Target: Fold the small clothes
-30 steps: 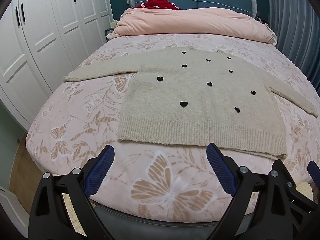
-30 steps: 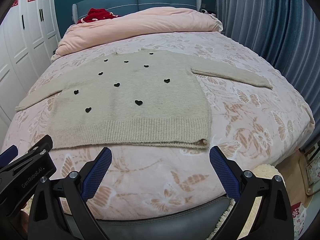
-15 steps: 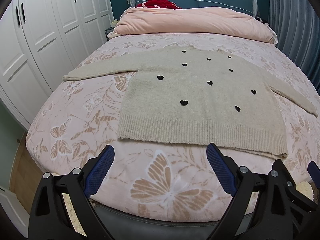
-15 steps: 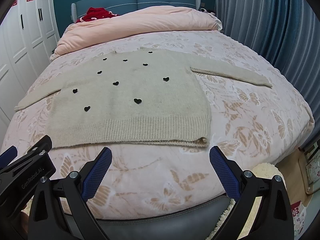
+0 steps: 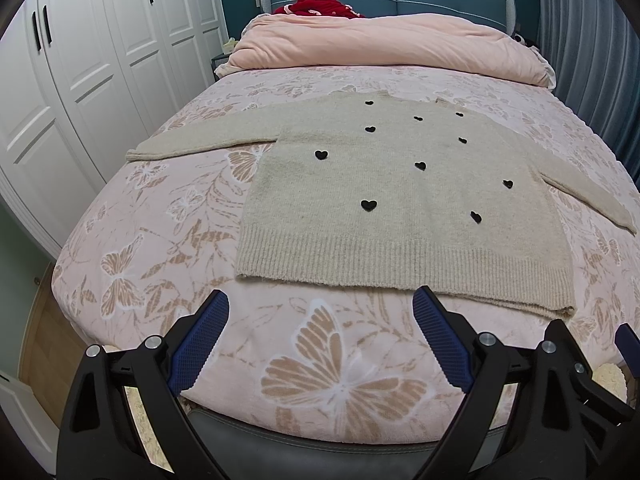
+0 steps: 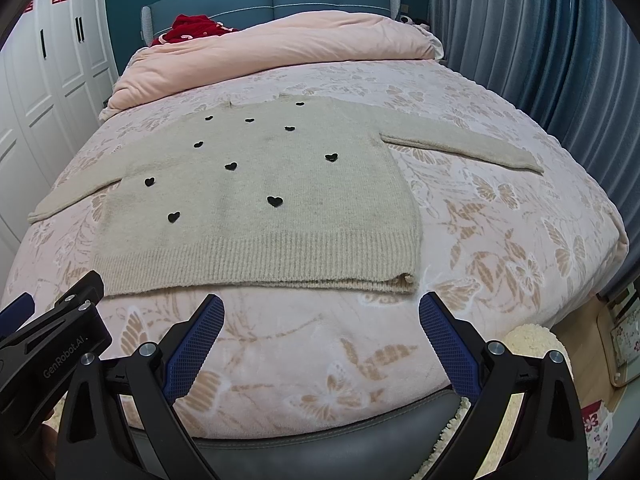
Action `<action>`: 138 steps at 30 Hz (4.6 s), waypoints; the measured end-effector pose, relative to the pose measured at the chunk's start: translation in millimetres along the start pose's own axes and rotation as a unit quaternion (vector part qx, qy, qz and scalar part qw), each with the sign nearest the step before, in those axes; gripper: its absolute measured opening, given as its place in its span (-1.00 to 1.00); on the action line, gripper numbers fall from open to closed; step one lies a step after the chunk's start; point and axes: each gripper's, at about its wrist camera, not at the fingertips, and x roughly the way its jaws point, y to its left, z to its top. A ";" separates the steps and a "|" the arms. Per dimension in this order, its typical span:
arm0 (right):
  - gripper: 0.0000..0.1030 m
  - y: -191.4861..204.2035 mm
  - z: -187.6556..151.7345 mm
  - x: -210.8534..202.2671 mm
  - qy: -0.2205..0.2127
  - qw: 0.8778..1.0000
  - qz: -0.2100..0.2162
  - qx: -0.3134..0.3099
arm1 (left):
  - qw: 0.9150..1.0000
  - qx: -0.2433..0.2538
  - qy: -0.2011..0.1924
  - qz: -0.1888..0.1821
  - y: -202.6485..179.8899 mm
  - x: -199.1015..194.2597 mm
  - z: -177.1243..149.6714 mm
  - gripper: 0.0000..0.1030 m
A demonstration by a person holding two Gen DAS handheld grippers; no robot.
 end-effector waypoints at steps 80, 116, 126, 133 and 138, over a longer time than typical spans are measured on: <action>-0.09 11.5 299.0 235.6 -0.026 0.930 0.367 -0.003 | 0.962 -0.156 0.029 -0.221 37.7 115.4 75.4 0.91; -0.87 -106.4 208.9 358.1 0.060 0.951 0.235 0.194 | 0.938 -0.234 0.084 -0.242 -13.4 348.3 243.2 -0.85; -0.73 -85.5 243.4 291.3 -0.031 0.974 0.200 0.098 | 0.930 -0.260 0.076 -0.250 -3.9 359.2 217.2 -0.80; -0.77 -88.7 223.9 330.1 0.044 0.983 0.138 0.116 | 0.924 -0.268 0.064 -0.265 8.1 345.1 211.8 -0.64; -0.44 -56.1 167.7 268.1 0.040 0.983 0.170 0.051 | 0.920 -0.313 0.012 -0.237 96.1 305.3 190.4 0.26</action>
